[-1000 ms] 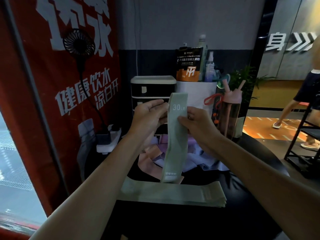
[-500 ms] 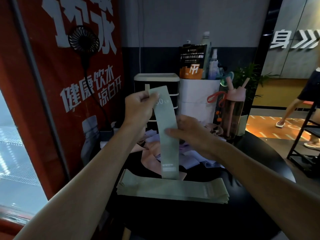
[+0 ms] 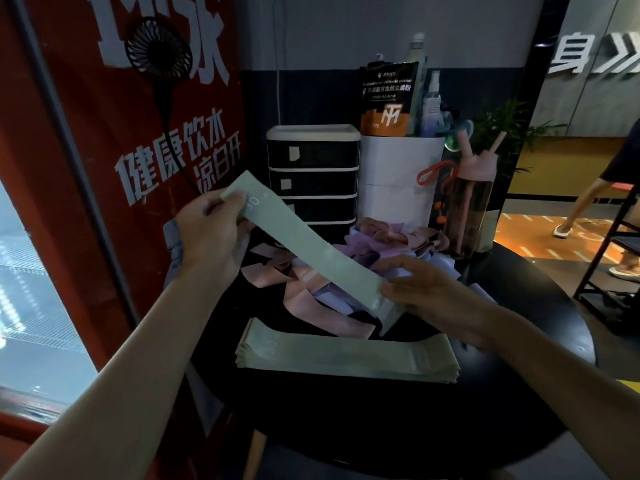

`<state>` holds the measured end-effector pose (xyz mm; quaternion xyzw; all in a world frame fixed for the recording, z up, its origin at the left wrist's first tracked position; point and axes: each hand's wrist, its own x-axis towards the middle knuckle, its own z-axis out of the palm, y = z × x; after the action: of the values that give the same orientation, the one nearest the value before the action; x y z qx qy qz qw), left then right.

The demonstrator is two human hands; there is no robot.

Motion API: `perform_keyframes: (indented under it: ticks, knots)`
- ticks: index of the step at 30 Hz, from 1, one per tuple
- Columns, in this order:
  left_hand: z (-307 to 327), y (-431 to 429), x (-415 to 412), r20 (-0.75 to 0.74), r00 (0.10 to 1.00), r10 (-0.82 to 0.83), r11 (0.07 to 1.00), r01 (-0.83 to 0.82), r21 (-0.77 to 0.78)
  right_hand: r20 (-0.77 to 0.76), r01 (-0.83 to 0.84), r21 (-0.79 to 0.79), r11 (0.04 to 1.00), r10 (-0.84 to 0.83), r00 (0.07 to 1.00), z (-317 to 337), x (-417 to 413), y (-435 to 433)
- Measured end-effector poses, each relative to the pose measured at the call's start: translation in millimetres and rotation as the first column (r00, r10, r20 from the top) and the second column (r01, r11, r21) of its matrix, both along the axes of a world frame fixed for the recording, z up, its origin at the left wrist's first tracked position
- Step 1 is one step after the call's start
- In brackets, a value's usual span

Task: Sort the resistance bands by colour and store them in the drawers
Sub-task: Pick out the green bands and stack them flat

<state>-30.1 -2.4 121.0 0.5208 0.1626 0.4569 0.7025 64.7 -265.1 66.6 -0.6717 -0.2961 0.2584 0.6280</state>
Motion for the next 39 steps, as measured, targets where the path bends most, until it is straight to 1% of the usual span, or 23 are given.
perform_keyframes:
  ticks: [2, 4, 6, 8, 10, 12, 15, 20, 24, 27, 29, 31, 32, 33, 34, 35, 36, 37, 39]
  knots:
    - [-17, 3, -7, -0.039, 0.999, 0.034, 0.999, -0.033, 0.038, 0.002, 0.025, -0.010, 1.000, -0.025, 1.000, -3, 4, -14]
    - [-34, 5, -14, -0.080, 0.994, 0.074, 0.995, -0.067, 0.078, 0.065, 0.060, -0.033, 0.998, -0.058, 0.996, -5, 4, -26]
    - [-49, 2, -21, -0.113, 0.988, 0.100, 0.989, -0.086, 0.124, 0.190, 0.124, -0.059, 0.991, -0.110, 0.976, -8, 3, -33]
    - [-66, -1, -28, -0.176, 0.976, 0.132, 0.977, -0.098, 0.187, 0.341, 0.200, -0.105, 0.974, -0.153, 0.928, -10, -1, -37]
    - [-84, -2, -34, -0.251, 0.950, 0.186, 0.948, -0.105, 0.301, 0.468, 0.243, -0.168, 0.955, -0.140, 0.873, -15, -2, -41]
    - [-99, -3, -41, -0.293, 0.933, 0.207, 0.910, -0.074, 0.408, 0.540, 0.277, -0.222, 0.935, -0.118, 0.833, -23, -2, -43]
    - [-113, -5, -47, -0.328, 0.913, 0.242, 0.840, -0.028, 0.542, 0.577, 0.314, -0.264, 0.912, -0.112, 0.809, -32, -2, -47]
    - [-127, -1, -51, -0.386, 0.883, 0.265, 0.789, 0.031, 0.614, 0.556, 0.311, -0.264, 0.913, -0.119, 0.823, -40, -1, -50]
    - [-139, 0, -51, -0.430, 0.868, 0.249, 0.780, 0.084, 0.620, 0.569, 0.288, -0.291, 0.912, -0.077, 0.819, -46, 0, -50]
    - [-145, -1, -52, -0.444, 0.869, 0.218, 0.790, 0.111, 0.603, 0.611, 0.298, -0.308, 0.904, -0.052, 0.790, -51, 4, -50]
    - [-149, -1, -53, -0.474, 0.862, 0.182, 0.792, 0.157, 0.590, 0.649, 0.298, -0.344, 0.891, -0.004, 0.761, -53, 7, -50]
    - [-148, 0, -55, -0.498, 0.848, 0.178, 0.775, 0.192, 0.603, 0.710, 0.270, -0.388, 0.881, 0.100, 0.697, -54, 8, -52]
    - [-144, 1, -56, -0.478, 0.854, 0.206, 0.725, 0.195, 0.661, 0.739, 0.255, -0.389, 0.885, 0.135, 0.660, -54, 9, -53]
    - [-138, 1, -56, -0.433, 0.871, 0.233, 0.634, 0.201, 0.747, 0.755, 0.243, -0.384, 0.891, 0.152, 0.638, -54, 10, -54]
    - [-130, -1, -56, -0.386, 0.891, 0.240, 0.520, 0.217, 0.826, 0.742, 0.230, -0.389, 0.892, 0.156, 0.652, -52, 10, -56]
    - [-121, -5, -54, -0.355, 0.912, 0.205, 0.415, 0.248, 0.875, 0.706, 0.211, -0.410, 0.887, 0.162, 0.689, -50, 9, -58]
    - [-111, -13, -52, -0.373, 0.918, 0.133, 0.343, 0.310, 0.887, 0.663, 0.200, -0.442, 0.874, 0.169, 0.729, -49, 10, -60]
    - [-104, -23, -49, -0.432, 0.901, 0.051, 0.289, 0.400, 0.870, 0.629, 0.177, -0.484, 0.857, 0.201, 0.751, -50, 12, -62]
    - [-100, -41, -38, -0.570, 0.821, -0.039, 0.157, 0.569, 0.808, 0.606, 0.129, -0.537, 0.833, 0.275, 0.746, -53, 13, -64]
